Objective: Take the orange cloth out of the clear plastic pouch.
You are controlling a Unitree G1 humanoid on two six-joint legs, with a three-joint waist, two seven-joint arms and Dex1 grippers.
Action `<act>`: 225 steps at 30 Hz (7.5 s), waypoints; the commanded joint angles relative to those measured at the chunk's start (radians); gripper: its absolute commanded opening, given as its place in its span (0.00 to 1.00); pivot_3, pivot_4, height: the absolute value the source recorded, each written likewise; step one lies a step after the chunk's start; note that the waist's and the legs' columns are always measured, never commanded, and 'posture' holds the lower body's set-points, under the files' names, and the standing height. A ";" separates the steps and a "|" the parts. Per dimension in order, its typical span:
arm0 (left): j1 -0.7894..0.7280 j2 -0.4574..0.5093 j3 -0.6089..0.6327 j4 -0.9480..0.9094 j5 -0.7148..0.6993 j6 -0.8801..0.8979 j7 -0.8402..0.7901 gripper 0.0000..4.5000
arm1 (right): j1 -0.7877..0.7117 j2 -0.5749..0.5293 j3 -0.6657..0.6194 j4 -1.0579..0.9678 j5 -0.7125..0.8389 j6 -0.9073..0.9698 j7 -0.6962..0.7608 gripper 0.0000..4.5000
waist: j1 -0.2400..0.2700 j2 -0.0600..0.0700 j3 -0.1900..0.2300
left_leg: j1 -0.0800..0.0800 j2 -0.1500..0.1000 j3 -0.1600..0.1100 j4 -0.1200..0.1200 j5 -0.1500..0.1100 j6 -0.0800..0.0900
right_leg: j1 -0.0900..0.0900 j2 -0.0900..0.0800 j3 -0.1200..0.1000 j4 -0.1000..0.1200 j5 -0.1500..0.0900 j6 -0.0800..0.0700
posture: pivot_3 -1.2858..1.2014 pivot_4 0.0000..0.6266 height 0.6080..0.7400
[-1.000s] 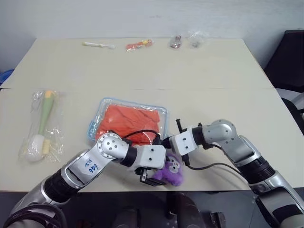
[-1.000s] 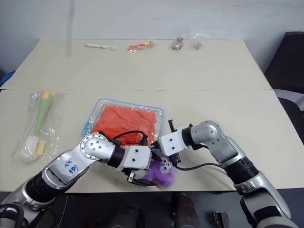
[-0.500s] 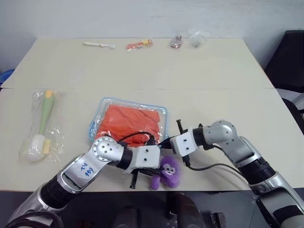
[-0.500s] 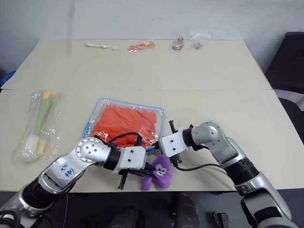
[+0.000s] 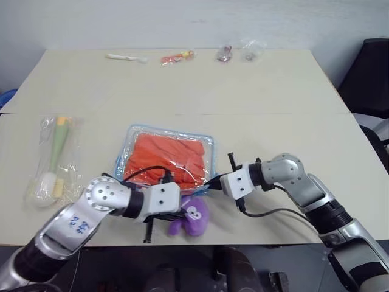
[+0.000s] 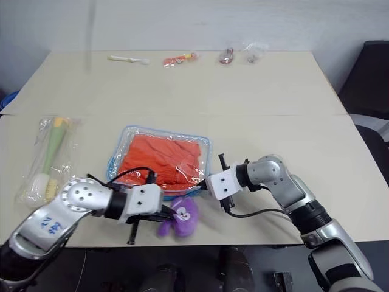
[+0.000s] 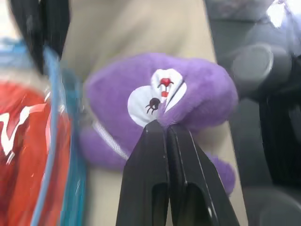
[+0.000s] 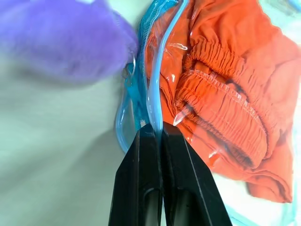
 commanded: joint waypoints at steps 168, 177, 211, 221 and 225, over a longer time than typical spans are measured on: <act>-0.114 -0.205 0.183 0.135 0.243 -0.318 0.253 0.00 | 0.216 0.033 -0.086 -0.328 -0.135 0.253 -0.368 0.35 | 0.002 0.000 0.000 | 0.002 0.004 0.004 0.000 -0.003 -0.004 | 0.000 0.008 0.003 0.001 -0.001 -0.003 | 0.52 0.24 1.00; -0.124 -0.205 0.177 0.133 0.248 -0.315 0.255 0.00 | 0.195 0.052 -0.084 -0.294 -0.159 0.247 -0.364 0.48 | 0.002 0.000 0.000 | 0.002 0.004 0.004 0.000 -0.003 -0.004 | 0.000 0.008 0.003 0.001 -0.001 -0.003 | 0.52 0.24 1.00; -0.126 -0.230 0.161 0.147 0.262 -0.336 0.273 0.00 | 0.059 0.140 0.018 -0.075 -0.460 0.077 -0.515 0.61 | -0.002 0.000 0.000 | 0.002 0.005 0.003 0.000 -0.003 -0.004 | 0.000 0.008 0.002 0.001 -0.001 -0.003 | 0.52 0.24 1.00; -0.125 -0.236 0.158 0.155 0.266 -0.345 0.279 0.00 | 0.015 0.204 0.046 0.032 -0.599 0.128 -0.627 0.61 | -0.002 0.000 0.000 | 0.002 0.005 0.003 0.000 -0.003 -0.004 | 0.000 0.008 0.003 0.002 -0.001 -0.003 | 0.52 0.24 1.00; -0.124 -0.238 0.155 0.159 0.266 -0.349 0.281 0.00 | -0.014 0.241 0.061 0.101 -0.639 0.168 -0.670 0.61 | -0.004 0.000 0.000 | 0.002 0.005 0.004 0.000 -0.003 -0.004 | 0.000 0.008 0.003 0.003 -0.001 -0.003 | 0.52 0.24 1.00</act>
